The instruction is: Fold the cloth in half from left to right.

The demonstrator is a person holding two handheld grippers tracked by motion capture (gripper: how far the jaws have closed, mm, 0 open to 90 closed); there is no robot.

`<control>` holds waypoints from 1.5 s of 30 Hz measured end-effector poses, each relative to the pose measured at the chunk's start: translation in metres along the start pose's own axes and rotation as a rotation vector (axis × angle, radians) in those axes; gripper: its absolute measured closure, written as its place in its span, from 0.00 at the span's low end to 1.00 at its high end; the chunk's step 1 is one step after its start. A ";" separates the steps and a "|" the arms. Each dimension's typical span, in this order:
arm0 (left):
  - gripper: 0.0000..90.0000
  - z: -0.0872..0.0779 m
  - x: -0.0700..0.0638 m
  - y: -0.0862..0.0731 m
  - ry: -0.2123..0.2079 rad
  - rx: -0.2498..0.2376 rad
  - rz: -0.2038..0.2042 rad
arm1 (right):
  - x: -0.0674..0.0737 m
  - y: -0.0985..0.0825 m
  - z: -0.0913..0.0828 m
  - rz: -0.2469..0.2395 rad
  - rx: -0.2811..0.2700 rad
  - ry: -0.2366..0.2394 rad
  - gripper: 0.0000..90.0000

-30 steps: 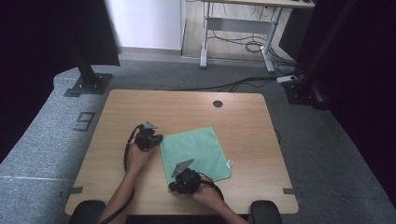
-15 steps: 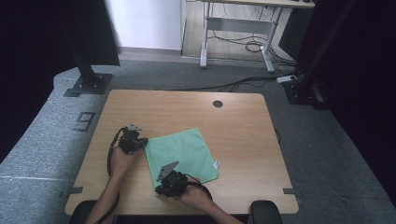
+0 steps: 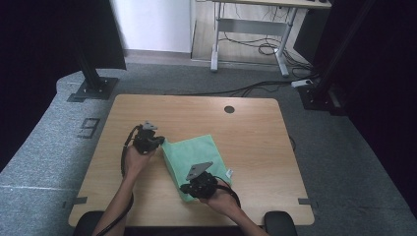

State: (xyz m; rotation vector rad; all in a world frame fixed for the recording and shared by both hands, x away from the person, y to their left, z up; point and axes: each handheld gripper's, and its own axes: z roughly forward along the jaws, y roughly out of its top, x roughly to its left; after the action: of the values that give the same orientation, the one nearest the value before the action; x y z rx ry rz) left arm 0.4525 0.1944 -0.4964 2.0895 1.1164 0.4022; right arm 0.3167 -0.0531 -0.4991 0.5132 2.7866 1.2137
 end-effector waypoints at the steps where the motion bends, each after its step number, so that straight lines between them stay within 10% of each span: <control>1: 0.97 0.002 -0.003 0.005 -0.008 -0.010 0.000 | -0.001 -0.002 -0.003 0.006 -0.004 -0.006 0.95; 27: 0.97 0.070 -0.068 0.064 -0.072 -0.007 0.149 | -0.044 -0.067 -0.073 0.170 -0.072 -0.182 0.95; 45: 0.96 0.100 -0.084 0.074 -0.073 0.020 0.182 | -0.055 -0.087 -0.074 0.213 -0.032 -0.225 0.95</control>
State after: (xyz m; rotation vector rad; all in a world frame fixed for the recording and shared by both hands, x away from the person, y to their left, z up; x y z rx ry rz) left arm 0.5044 0.0541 -0.5071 2.2136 0.8951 0.3990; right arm 0.3305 -0.1773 -0.5151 0.9022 2.5718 1.1516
